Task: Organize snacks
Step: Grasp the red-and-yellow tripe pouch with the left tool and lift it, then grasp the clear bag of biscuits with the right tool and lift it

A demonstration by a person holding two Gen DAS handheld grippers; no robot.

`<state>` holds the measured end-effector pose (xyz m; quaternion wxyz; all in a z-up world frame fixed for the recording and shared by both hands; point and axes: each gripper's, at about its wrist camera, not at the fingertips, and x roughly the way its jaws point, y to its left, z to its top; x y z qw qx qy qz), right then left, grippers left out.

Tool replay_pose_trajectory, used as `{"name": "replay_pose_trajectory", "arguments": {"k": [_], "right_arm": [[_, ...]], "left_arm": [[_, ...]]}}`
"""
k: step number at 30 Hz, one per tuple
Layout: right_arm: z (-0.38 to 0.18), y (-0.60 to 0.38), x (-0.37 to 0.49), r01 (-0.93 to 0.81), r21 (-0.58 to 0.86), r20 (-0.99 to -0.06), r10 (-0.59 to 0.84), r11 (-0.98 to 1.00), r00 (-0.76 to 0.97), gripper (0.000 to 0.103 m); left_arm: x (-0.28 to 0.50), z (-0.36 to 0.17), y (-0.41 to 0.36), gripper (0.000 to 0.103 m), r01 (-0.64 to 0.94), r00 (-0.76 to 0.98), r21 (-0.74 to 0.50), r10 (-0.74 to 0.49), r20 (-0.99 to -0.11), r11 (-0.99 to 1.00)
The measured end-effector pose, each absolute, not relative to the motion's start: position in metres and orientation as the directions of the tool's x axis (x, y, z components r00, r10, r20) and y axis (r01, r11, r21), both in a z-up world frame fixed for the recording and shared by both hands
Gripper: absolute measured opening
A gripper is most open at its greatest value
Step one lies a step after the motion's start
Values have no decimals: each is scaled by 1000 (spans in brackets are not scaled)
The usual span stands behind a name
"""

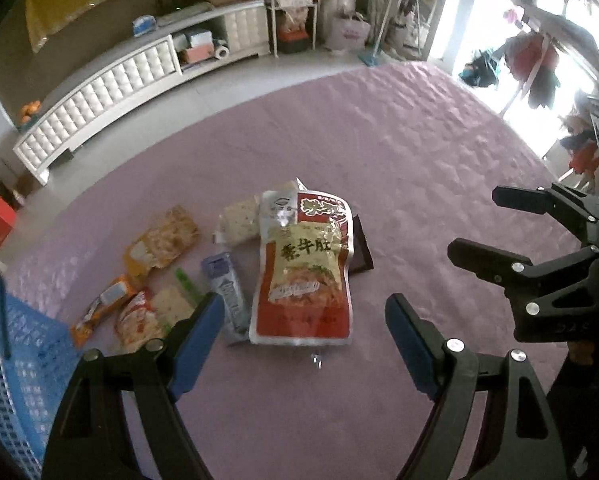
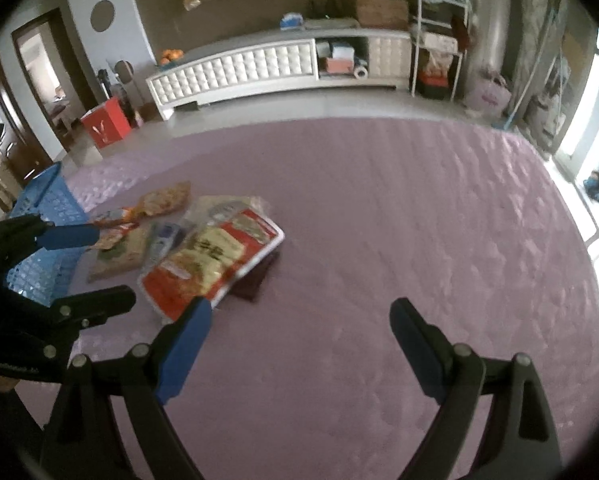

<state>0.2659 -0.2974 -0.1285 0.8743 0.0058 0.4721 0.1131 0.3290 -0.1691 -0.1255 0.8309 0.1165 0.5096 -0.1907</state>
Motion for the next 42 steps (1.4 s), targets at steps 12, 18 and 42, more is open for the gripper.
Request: {"name": "replay_pose_trajectory", "arguments": {"k": [12,18,42], "right_arm": [[-155,-310,278,-161,77,-848,149,984,509,93],[-155,-315,278,-159,96,-844,165,983,511,93],[-135,-297,268,-181,143,-831,218,973,512,93]], "left_arm": [[374,-185,-195,81,542,290,44,-138,-947,839],[385,-199,-203,81,546,302,74,-114,-946,834],[336,-129,-162,36,456,444,16,-212,-870,890]]}}
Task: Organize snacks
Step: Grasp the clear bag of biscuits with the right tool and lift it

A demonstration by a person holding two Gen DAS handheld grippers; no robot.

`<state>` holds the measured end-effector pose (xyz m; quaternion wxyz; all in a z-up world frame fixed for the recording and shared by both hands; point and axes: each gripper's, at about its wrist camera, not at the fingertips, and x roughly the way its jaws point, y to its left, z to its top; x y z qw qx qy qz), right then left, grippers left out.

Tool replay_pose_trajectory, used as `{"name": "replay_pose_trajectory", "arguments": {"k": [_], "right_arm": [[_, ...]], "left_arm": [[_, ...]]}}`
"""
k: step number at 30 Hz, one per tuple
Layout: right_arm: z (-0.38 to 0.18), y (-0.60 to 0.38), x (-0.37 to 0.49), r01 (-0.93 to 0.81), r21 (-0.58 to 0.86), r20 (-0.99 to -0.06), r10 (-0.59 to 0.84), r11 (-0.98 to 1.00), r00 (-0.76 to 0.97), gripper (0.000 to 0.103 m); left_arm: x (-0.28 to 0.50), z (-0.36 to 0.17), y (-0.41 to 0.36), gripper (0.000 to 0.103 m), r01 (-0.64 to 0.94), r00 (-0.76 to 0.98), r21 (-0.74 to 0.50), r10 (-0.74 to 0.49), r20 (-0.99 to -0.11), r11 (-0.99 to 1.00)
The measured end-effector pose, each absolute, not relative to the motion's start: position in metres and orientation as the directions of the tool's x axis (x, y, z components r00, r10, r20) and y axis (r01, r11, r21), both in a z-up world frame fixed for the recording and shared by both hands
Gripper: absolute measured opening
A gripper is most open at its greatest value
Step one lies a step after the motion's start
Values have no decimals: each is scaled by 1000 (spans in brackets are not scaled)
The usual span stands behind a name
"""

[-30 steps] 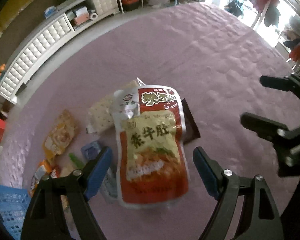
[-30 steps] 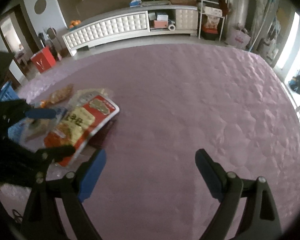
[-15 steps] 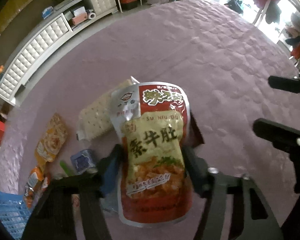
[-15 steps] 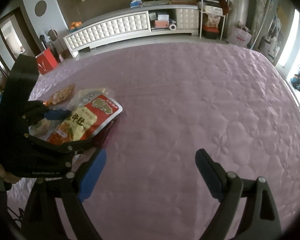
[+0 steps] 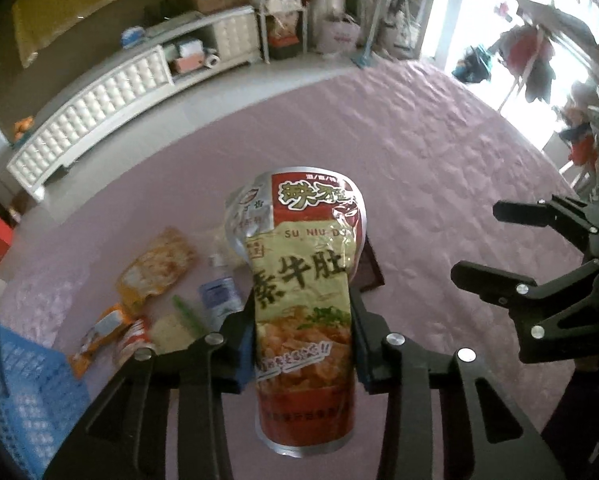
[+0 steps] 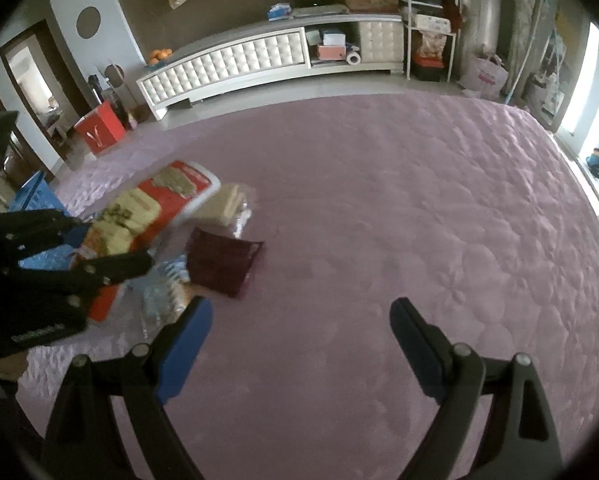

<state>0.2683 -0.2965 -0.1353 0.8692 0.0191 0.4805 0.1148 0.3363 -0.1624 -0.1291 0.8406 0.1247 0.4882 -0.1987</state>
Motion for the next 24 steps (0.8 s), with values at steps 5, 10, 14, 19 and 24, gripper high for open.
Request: {"name": "replay_pose_trajectory", "arguments": {"k": [5,10,14,19,24], "right_arm": [[-129,-282,270,-216,162,-827,252,963,502,93],[-129,-254,272,-279,183,-828,301,943,473,93],[-137,-224,273,-340,184,-839,327,922,434,93],[-159,-192,277,-391,154,-868,313,907,385,93],[-177,-174,283,-419,154,-885,313,895,344,93]], "left_arm": [[314,-113,-132,35,376,516,41,-172,-839,926],[293,-109,-104,35,312,537,27,-153,-830,950],[278,-113,-82,35,260,542,4,-143,-828,965],[276,-126,-60,34,205,518,-4,-112,-848,979],[279,-135,-50,34,182,508,-5,-99,-856,983]]}}
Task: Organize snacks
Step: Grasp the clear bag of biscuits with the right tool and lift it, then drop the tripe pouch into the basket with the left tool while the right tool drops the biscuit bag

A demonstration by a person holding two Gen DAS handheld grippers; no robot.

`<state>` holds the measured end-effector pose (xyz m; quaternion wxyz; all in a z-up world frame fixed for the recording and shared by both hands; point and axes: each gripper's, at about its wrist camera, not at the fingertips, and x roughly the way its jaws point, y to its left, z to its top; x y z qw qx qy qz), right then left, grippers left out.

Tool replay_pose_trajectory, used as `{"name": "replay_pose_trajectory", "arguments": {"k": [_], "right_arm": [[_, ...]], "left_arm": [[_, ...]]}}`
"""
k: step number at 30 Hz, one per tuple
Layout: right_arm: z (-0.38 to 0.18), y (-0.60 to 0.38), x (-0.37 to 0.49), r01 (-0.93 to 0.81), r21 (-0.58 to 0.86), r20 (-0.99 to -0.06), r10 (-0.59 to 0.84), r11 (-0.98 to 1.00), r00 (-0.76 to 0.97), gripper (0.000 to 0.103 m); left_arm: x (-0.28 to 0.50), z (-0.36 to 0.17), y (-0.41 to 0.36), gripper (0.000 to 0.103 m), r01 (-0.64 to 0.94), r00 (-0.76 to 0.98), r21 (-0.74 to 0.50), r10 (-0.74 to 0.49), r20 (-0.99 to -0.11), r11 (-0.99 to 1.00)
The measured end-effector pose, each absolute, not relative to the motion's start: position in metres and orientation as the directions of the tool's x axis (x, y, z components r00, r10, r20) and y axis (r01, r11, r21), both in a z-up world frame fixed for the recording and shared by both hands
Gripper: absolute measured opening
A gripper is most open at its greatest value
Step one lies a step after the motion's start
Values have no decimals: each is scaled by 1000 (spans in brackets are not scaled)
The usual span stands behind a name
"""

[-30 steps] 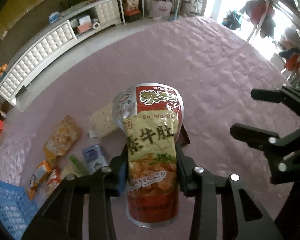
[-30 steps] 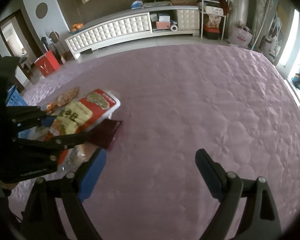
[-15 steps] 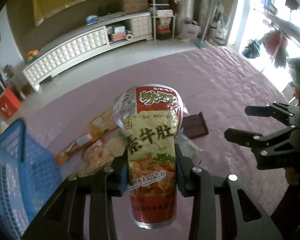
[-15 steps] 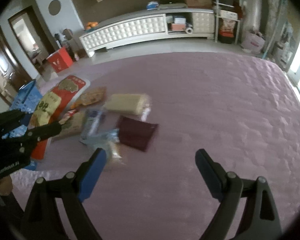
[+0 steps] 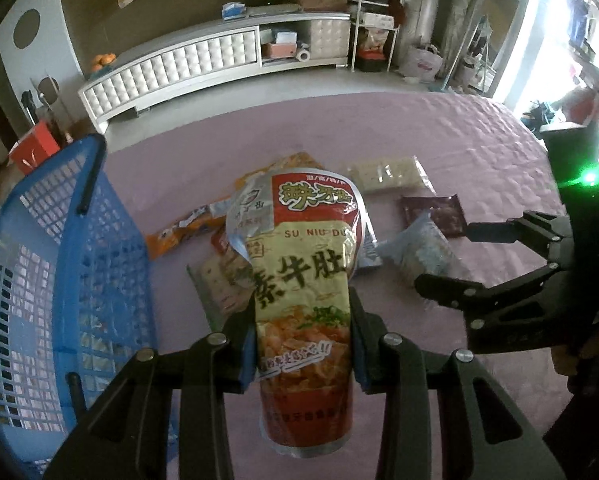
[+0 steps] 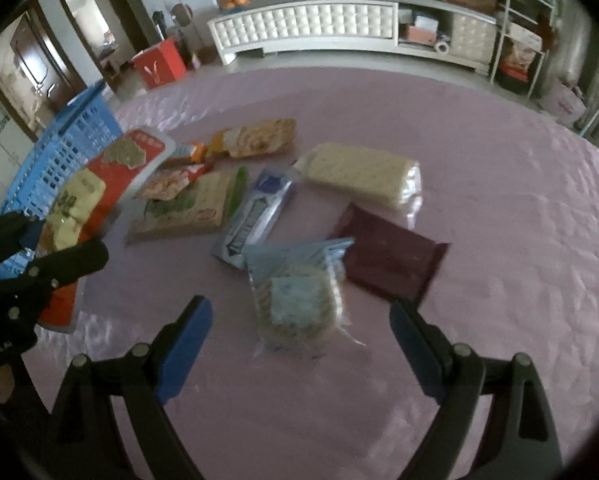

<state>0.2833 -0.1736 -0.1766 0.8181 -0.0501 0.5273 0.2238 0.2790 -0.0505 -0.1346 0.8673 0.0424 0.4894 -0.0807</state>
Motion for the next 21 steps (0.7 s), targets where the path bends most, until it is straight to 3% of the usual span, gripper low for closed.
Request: {"name": "replay_pose_trajectory", "arguments": {"k": [5,7,9,21], "right_arm": [[-190,-161,285,-440,110,-903,274,891,330,87],[-194,-158,285,-440,76,-908,244,895,340,67],[-192,-159,283,-441,59,-908,232,896,349,60],[-129,-163,240,-435,42,-863,251,900,438,59]], "left_arm": [[281,-143,-52,34,190,498,6,-91,-862,982],[281,-144,-52,34,191,496,1,-95,-863,982],[277,-142,-52,34,189,499,2,-94,-861,982],[239,-90,-44,34,191,585,-1,-115,-803,982]]}}
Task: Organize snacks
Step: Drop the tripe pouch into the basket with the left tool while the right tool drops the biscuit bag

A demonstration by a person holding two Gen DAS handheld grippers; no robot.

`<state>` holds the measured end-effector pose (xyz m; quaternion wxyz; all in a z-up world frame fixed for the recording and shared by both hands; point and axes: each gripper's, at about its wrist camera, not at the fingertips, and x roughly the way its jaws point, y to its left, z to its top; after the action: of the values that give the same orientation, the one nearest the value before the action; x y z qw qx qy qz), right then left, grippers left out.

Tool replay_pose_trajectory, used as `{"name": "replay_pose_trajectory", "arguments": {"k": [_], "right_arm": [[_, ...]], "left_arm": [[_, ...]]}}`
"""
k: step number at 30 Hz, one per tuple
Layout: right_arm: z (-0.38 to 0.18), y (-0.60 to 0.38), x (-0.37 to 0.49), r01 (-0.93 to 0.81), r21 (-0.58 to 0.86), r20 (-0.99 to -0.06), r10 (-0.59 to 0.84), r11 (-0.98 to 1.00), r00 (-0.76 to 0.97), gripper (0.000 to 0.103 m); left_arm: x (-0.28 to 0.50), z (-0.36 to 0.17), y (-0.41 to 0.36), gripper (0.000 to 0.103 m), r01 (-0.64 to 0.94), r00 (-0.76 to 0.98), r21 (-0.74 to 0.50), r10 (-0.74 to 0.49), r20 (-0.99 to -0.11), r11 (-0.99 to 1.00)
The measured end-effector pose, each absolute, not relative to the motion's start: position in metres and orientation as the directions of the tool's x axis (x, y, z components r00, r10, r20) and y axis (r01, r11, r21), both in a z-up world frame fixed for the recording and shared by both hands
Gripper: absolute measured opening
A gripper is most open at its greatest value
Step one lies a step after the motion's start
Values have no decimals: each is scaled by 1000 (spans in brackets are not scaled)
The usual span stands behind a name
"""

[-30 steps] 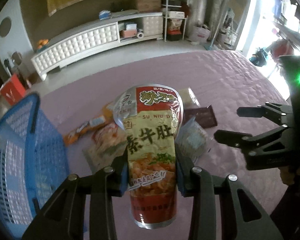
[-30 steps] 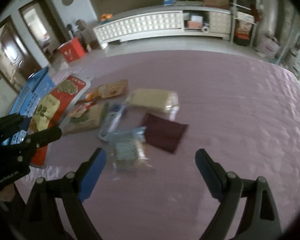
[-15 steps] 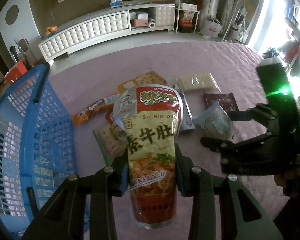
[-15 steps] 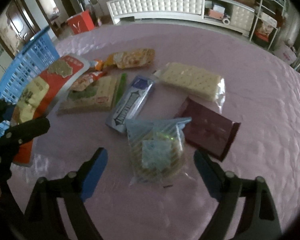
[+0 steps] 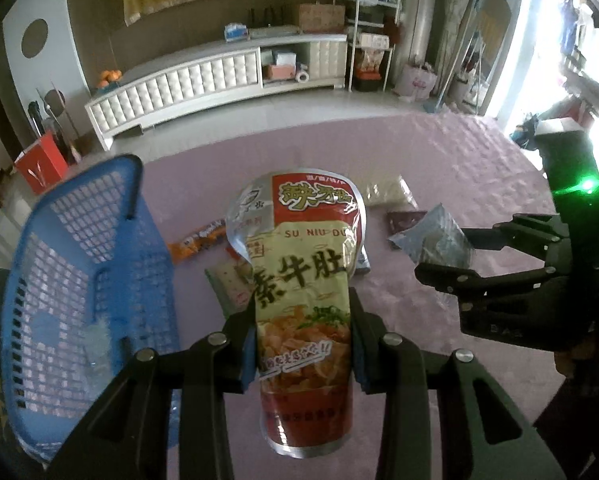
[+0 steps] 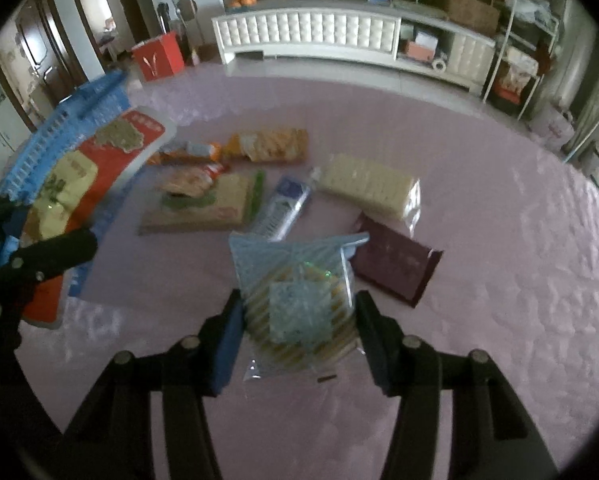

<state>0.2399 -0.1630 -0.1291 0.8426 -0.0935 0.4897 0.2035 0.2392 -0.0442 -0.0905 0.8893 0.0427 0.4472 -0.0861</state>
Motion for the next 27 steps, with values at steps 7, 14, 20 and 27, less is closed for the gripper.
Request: {"name": "replay_pose_trajectory", "arguments": {"k": [7,14,20,27], "right_arm": [[-78,-138,208,-478,41,-815,306,877,492,59],[-43,-108,183,-537,62,-765,385,841,516,59],[-27,-73,178,-584,50,-733,427,810,530,59],[-24,-28,181,-639,40,-723,463,768,512,59]], "left_arm": [[208,-49,-26,34,178,656,31,-95,-748,984],[180,-11,6,34,155,708,58,-70,-703,986],[164,7,38,34,118,737,109,-14,-676,987],[154,11,84,34,63,735,129,41,-677,990]]}}
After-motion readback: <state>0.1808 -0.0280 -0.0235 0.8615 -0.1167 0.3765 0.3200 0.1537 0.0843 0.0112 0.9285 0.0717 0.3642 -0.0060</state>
